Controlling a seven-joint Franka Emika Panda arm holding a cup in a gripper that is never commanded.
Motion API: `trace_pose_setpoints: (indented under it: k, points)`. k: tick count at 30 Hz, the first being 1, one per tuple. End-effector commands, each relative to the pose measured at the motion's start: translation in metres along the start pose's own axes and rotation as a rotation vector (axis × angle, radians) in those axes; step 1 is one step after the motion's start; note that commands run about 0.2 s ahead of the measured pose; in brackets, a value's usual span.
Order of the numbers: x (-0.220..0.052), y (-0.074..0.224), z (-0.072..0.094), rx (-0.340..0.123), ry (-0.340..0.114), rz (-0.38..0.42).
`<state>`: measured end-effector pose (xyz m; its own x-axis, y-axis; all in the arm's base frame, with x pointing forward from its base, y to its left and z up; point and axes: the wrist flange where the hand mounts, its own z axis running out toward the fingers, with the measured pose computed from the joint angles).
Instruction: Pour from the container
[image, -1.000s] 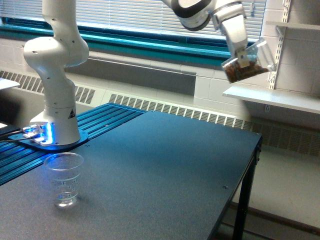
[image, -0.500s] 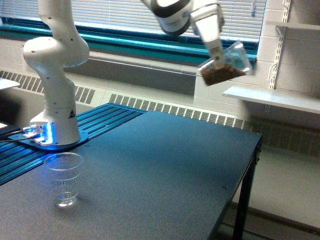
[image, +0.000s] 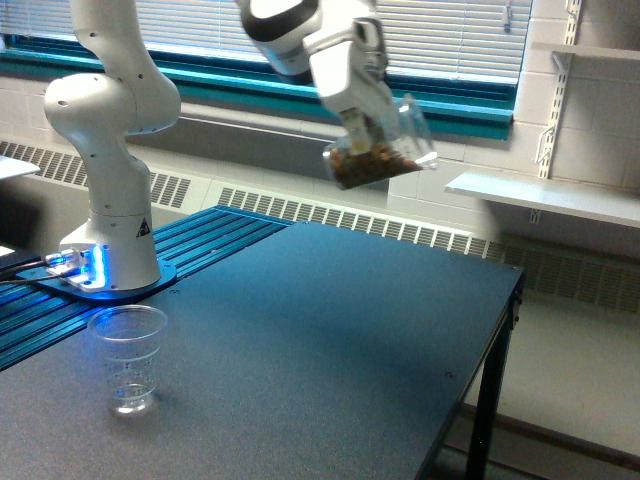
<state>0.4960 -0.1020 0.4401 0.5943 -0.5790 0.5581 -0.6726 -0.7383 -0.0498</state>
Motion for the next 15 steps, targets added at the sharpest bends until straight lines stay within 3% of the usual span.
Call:
trace_pose_setpoints:
  k: [1,9,15]
  points:
    - [-0.016,0.008,-0.009,0.003,0.019,0.064]
    - [-0.050,0.030,-0.011,-0.038,0.017,0.069]
    - [-0.072,0.062,-0.008,-0.087,0.012,0.090]
